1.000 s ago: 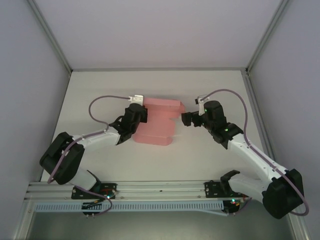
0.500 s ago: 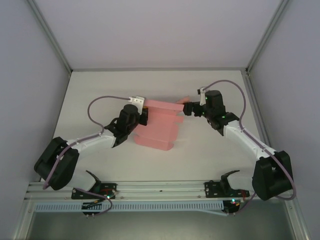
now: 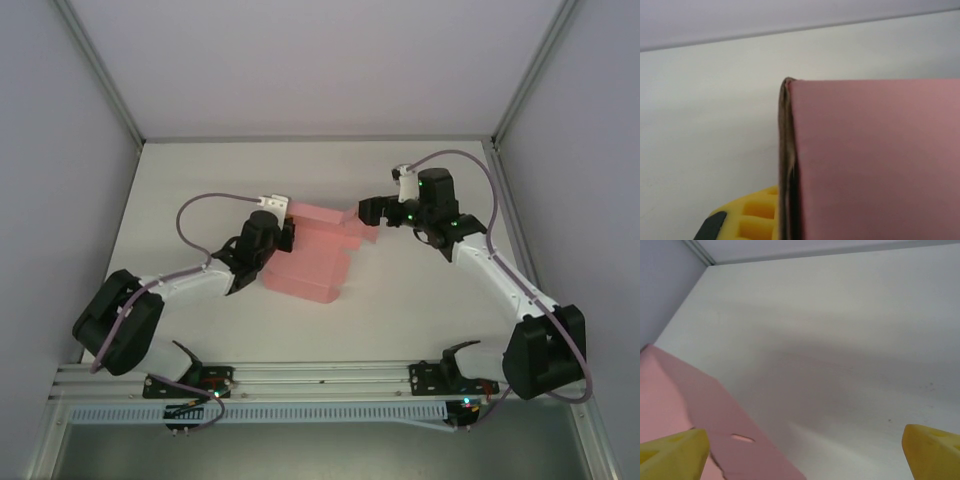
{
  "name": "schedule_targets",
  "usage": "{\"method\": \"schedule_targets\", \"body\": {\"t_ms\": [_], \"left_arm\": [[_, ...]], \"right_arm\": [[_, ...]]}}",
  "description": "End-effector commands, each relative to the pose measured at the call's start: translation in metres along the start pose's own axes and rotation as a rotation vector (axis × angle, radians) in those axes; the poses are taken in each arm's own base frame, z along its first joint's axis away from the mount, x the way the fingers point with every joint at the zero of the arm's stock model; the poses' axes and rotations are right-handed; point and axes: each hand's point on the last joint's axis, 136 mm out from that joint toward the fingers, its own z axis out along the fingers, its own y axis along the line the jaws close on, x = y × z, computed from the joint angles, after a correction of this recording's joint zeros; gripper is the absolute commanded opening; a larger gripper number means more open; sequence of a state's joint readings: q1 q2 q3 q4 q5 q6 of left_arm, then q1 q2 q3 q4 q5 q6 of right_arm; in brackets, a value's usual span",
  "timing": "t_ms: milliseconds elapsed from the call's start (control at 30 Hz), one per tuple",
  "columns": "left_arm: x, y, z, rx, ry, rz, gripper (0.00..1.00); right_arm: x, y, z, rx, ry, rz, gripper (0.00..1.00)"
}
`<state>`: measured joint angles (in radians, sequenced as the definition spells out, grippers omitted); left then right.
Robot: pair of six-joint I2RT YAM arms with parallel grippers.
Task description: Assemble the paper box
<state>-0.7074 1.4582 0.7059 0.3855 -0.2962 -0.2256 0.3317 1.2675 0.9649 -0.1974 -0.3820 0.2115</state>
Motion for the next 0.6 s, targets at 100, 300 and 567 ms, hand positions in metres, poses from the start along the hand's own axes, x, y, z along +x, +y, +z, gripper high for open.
{"method": "schedule_targets", "body": {"t_ms": [100,300,567], "left_arm": [[-0.011,0.003,0.001,-0.03,-0.025,0.016,0.0],[-0.011,0.006,0.003,-0.048,-0.021,0.008,0.0],[-0.009,0.008,0.007,-0.069,-0.007,0.005,0.0]], "right_arm": [[0.004,0.001,-0.005,0.008,0.031,0.0,0.99],[0.006,0.01,-0.004,-0.045,0.039,0.009,0.99],[-0.01,0.0,-0.026,0.072,-0.031,-0.047,1.0]]}}
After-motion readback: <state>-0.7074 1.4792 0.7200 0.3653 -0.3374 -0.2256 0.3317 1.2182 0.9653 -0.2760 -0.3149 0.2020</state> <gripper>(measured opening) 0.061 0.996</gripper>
